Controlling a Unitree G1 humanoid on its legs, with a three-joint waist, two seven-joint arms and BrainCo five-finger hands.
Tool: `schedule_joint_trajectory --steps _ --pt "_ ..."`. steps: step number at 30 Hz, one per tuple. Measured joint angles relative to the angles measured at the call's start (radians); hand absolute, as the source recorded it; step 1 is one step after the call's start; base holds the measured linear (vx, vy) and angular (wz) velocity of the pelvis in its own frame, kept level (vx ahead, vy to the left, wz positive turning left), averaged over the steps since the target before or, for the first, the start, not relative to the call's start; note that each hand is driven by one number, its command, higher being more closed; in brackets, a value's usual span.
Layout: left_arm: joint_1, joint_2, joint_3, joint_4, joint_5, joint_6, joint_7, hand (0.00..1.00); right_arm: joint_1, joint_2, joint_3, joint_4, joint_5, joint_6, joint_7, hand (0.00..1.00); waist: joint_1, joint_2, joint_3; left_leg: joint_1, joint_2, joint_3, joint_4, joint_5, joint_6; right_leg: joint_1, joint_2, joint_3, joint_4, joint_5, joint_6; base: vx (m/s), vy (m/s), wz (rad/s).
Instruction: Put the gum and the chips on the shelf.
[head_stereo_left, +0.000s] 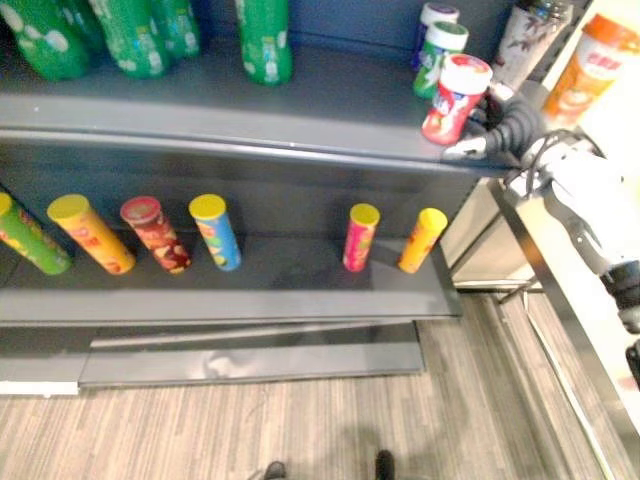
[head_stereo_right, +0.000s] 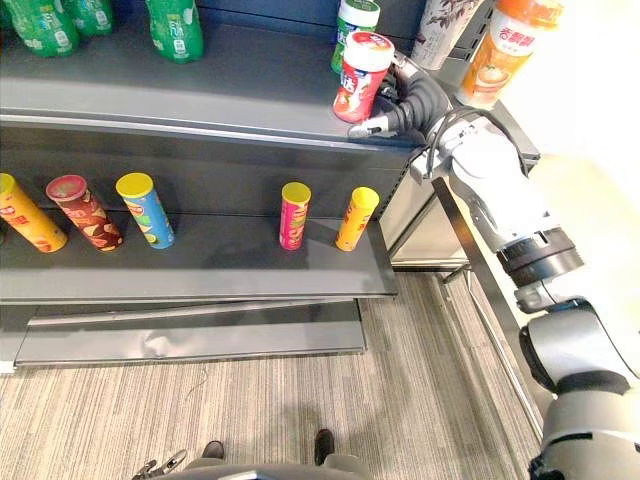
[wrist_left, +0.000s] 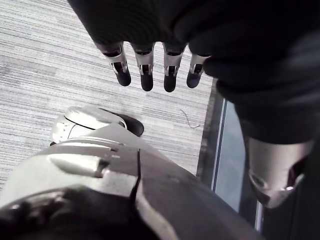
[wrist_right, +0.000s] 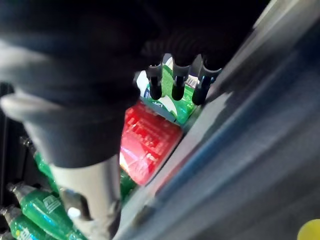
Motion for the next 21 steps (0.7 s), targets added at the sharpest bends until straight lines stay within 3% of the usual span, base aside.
schedule_joint_trajectory --steps 4,10,12,21 --pt "0.001 0.0 0.003 0.0 0.0 0.001 0.0 0.0 0.142 -0.08 -0.086 -0.136 0.054 -0.004 0.006 0.0 -0.022 -0.001 -0.001 0.0 0.0 0.003 0.0 0.0 0.0 -0.003 0.0 0.003 0.002 0.0 0.0 0.0 0.0 -0.03" --pt "0.002 -0.002 0.03 0.001 0.002 0.009 0.001 0.0 0.355 -0.102 -0.297 -0.265 0.124 -0.01 0.008 0.0 -0.052 0.0 -0.003 0.001 -0.001 0.027 0.0 -0.001 0.001 -0.015 0.003 0.025 0.004 0.005 0.002 -0.01 0.004 -0.1" --pt "0.002 -0.002 0.033 0.001 0.002 0.014 0.001 0.0 0.411 -0.102 -0.373 -0.318 0.148 -0.035 0.008 0.0 -0.071 0.002 -0.015 -0.002 -0.001 0.034 -0.001 -0.002 0.0 -0.026 0.005 0.037 0.004 0.009 0.002 -0.01 0.007 -0.13" --pt "0.005 -0.02 0.07 0.002 0.003 0.014 0.009 0.0 0.523 -0.092 -0.595 -0.401 0.165 -0.111 -0.027 0.0 -0.103 0.03 -0.073 0.003 0.001 0.057 -0.007 -0.006 0.0 -0.034 0.01 0.056 0.002 0.011 0.003 0.01 0.003 -0.07"
